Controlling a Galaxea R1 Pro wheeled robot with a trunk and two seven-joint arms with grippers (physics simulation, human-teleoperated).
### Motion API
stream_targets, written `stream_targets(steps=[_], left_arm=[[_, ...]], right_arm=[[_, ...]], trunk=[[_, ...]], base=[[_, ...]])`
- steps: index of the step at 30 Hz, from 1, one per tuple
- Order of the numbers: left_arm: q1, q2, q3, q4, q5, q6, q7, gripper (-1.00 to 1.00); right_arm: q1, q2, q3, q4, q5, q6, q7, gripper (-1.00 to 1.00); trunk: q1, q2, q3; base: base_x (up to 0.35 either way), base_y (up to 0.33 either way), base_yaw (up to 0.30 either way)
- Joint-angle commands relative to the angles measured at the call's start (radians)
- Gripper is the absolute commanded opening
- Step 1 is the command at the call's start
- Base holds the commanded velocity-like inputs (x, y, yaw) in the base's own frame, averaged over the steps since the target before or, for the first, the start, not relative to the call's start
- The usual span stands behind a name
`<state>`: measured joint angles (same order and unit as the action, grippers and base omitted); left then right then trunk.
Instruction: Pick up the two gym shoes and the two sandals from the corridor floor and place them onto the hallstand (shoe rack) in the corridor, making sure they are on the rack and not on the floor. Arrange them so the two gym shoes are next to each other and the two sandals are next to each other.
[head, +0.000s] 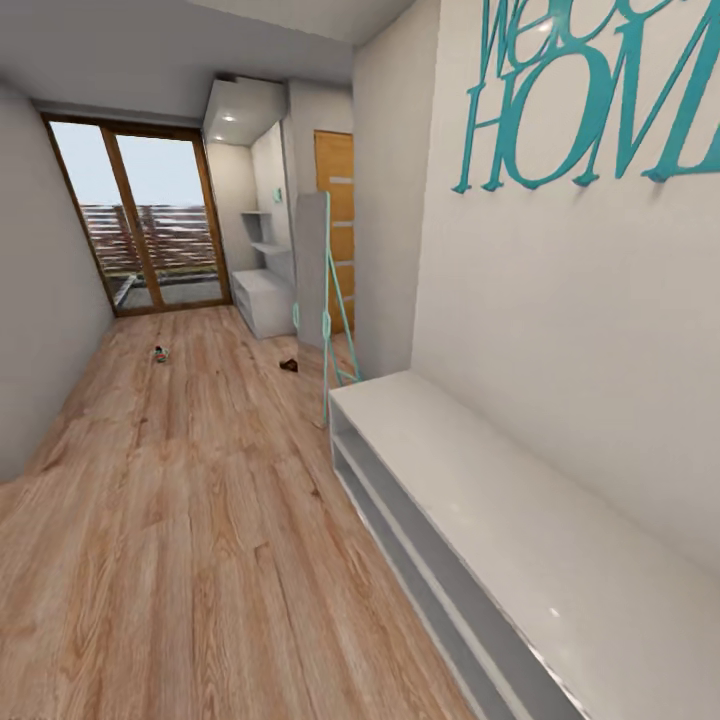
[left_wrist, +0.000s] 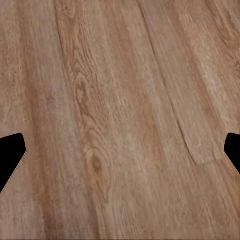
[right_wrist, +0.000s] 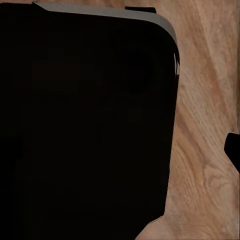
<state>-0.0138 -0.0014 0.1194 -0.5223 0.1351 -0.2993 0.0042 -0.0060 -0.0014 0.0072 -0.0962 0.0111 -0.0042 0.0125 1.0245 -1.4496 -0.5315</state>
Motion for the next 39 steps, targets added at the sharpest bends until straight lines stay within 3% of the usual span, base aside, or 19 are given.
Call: stream_targets(steps=[1,17,39], left_arm=[[-0.001,0.0,-0.001,0.001,0.006,-0.003,0.0,1.0],[0.0,0.0,0.0,0.001,0.007,-0.003,0.0,1.0],[0.0,0.0,0.0,0.001,0.008,-0.003,0.0,1.0]], right_arm=[[0.0,0.0,0.0,0.0,0.001,0.0,0.001,1.0],[0.0,0.0,0.0,0.0,0.001,0.0,0.001,1.0],[0.0,0.0,0.0,0.0,0.001,0.0,0.001,1.0]], trunk=[[0.001,0.0,-0.002],[0.001,0.0,-0.005],[0.001,0.0,-0.005]], base=[[0.339,0.001,0.285],[0.336,0.011,0.292],[0.285,0.188,0.298]])
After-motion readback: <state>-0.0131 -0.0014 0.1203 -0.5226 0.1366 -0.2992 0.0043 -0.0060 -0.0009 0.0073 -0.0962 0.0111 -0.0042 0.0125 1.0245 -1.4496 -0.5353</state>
